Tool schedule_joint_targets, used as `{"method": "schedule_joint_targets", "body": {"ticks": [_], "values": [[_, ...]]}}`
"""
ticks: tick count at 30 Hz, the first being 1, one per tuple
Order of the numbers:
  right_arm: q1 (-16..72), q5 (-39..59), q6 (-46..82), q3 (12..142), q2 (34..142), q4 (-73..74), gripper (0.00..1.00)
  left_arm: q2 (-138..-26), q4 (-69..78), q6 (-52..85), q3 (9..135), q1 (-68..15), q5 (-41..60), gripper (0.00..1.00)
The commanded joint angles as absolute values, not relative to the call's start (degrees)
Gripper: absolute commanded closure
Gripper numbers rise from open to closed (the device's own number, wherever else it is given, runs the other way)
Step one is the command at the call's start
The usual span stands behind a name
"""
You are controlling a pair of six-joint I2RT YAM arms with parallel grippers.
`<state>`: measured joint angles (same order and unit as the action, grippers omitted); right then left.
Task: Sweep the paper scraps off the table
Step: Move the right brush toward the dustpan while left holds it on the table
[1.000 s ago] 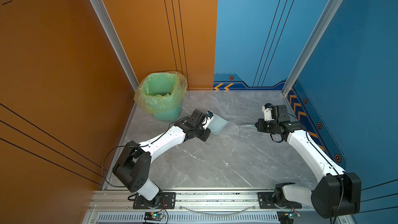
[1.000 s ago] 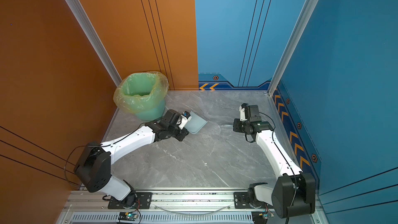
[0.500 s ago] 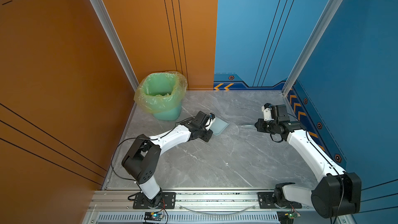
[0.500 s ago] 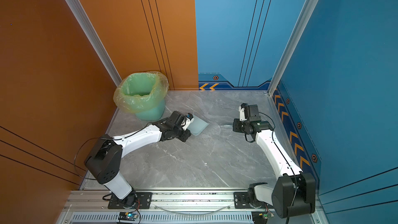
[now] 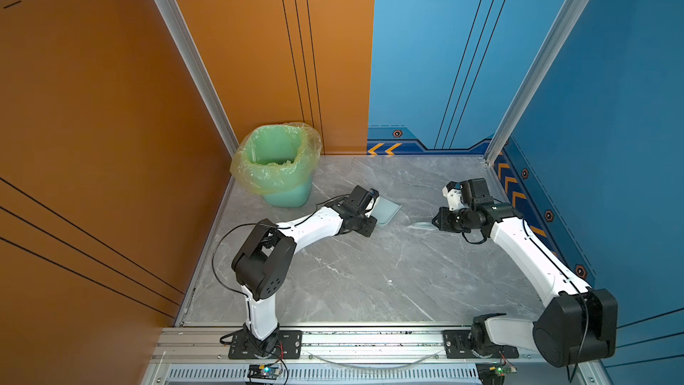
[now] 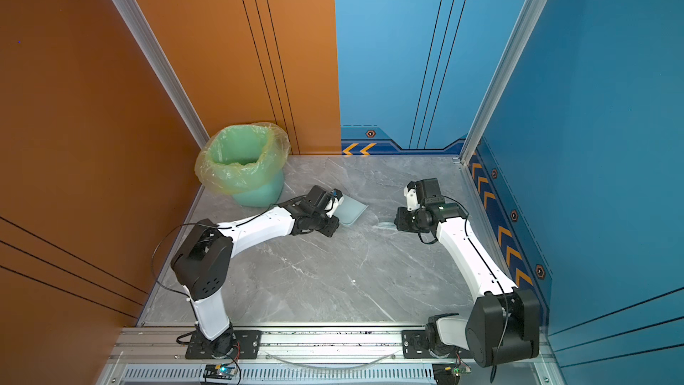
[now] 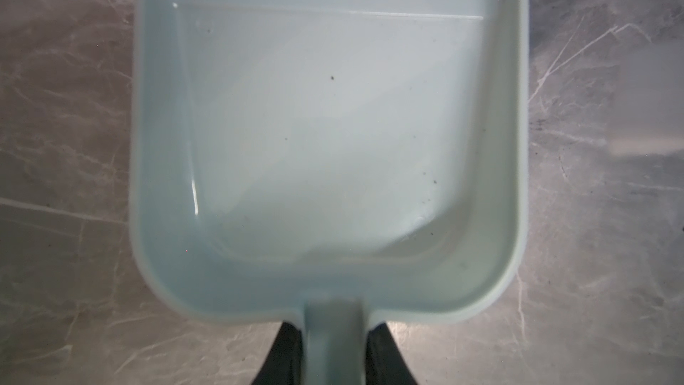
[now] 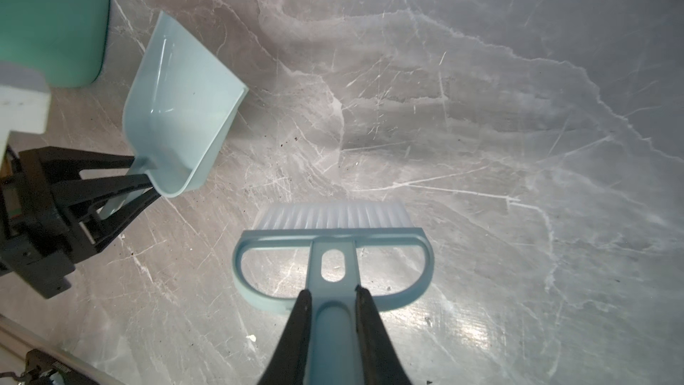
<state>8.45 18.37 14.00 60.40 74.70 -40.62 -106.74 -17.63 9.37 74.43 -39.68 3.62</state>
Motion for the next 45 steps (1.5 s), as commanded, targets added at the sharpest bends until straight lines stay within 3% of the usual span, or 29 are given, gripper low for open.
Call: {"method": "schedule_joint_targets", "body": {"ticks": [1,12,18,21,45], "values": [[9.14,23.09,14.09,62.74,74.83,-44.85,1.0,-109.53,-19.42,11.42,77.7,-40.78,2.65,0.86],[11.82,25.61,13.47,63.08,75.05,-47.1,1.0,-114.4,-24.04,13.25,82.0,-42.01,-2.37,0.85],[12.56,24.15,13.7,63.09,76.21,-47.06,1.0,-115.47,-27.36,14.84,82.4,-41.66,-6.66,0.78],[13.08,24.43,13.59,63.3,77.13,-47.04,1.0,-115.66,-27.38,15.16,82.48,-41.66,-5.63,0.81],[15.29,21.21,13.4,63.35,78.01,-45.92,1.0,-116.72,-27.25,18.28,82.99,-41.18,-4.59,0.71]]}}
